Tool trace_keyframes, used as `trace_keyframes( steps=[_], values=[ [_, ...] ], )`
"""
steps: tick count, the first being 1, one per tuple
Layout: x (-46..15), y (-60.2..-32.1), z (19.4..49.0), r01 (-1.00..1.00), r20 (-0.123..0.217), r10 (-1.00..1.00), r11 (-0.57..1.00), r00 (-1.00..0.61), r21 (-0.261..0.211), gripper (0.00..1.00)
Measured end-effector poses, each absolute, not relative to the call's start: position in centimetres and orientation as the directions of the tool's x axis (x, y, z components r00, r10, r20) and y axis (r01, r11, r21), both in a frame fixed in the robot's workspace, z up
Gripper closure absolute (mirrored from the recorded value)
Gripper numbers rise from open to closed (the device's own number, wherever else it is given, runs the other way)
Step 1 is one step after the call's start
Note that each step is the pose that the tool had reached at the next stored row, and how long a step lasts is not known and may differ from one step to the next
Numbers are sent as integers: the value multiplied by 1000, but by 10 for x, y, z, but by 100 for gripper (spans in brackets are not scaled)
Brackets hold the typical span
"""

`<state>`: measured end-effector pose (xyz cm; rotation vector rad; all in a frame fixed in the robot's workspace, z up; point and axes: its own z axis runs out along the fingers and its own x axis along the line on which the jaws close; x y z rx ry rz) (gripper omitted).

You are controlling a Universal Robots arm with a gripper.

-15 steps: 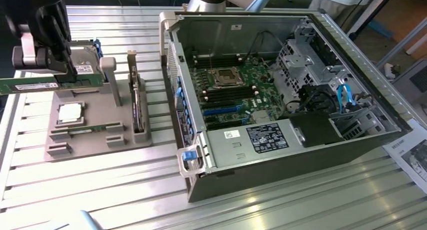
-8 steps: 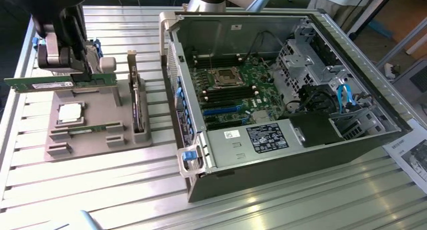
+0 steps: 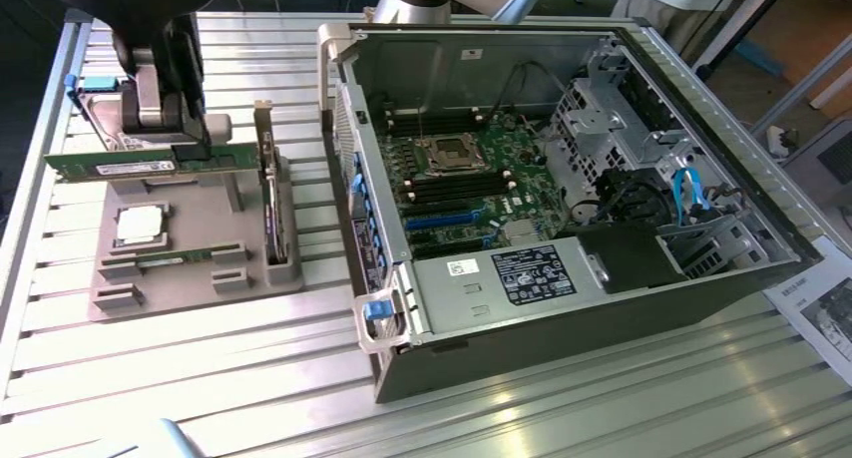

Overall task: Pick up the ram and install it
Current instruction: 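Pick up the ram and move it above insertion slot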

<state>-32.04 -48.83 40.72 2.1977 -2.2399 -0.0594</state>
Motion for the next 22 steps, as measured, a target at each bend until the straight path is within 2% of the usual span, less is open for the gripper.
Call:
trace_keyframes(
  steps=[22],
  values=[
    [-285, -489, 407, -999, -24, -1000, 19, -19, 29, 88]
  ],
)
